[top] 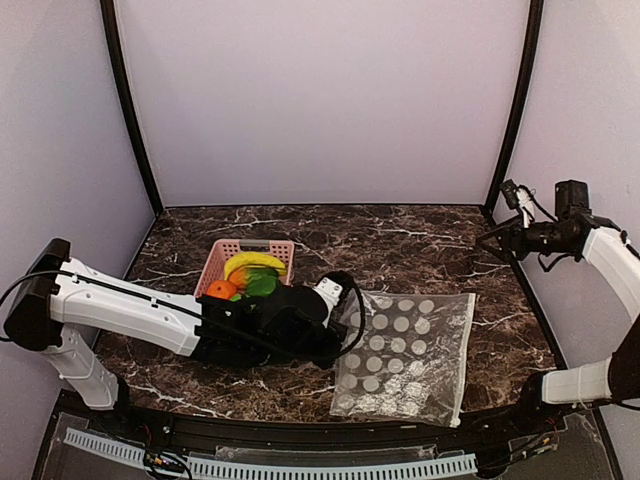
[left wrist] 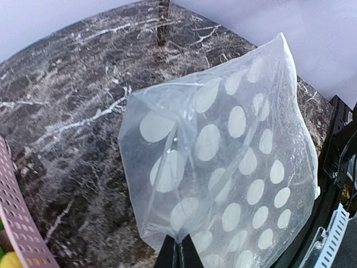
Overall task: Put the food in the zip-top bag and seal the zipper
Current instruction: Pick up the zipper food storage bag at the center of the board, then pass from the left arm to the right
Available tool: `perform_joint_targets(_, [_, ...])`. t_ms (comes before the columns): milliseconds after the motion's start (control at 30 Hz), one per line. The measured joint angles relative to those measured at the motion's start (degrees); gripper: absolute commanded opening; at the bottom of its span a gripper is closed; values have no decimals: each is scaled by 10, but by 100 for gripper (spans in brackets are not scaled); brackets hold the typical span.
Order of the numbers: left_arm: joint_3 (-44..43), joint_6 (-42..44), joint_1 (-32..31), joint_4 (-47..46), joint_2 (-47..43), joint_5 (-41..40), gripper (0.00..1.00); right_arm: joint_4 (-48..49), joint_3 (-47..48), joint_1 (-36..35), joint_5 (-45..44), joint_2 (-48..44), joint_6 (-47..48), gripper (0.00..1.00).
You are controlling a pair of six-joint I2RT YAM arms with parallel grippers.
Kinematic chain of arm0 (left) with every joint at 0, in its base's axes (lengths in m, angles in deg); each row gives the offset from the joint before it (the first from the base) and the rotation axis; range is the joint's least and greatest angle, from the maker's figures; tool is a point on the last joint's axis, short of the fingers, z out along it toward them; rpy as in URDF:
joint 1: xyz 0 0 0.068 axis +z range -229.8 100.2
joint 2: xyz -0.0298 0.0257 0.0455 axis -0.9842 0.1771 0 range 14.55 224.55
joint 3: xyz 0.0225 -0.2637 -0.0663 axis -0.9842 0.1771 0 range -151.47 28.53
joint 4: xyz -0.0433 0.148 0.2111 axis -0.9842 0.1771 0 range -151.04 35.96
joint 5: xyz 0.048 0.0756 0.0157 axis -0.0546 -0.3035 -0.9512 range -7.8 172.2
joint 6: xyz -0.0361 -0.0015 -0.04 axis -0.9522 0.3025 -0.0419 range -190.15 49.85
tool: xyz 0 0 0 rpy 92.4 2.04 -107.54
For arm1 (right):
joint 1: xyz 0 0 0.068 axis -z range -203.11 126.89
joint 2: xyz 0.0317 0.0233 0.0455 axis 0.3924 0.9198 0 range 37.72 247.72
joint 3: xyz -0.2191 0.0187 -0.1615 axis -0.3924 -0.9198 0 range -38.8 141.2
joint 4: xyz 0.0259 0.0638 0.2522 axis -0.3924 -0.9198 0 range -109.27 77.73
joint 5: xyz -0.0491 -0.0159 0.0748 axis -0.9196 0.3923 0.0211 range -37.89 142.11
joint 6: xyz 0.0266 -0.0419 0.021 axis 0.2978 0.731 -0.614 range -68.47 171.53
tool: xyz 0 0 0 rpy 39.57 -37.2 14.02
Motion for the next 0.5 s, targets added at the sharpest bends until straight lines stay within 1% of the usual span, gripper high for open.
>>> perform_joint_targets(100, [58,69,27,-74,-47,0,1,-10,20,18,34,14,1,73])
perform_joint_targets(267, [106,143,99,-164,-107,33,1,-19,18,20,115,16,32,64])
perform_joint_targets(367, [129,164,133,-209,-137,72,1,-24,0,20,172,23,60,59])
perform_joint_targets(500, [151,161,171,-243,-158,127,1,-37,-22,20,229,41,103,58])
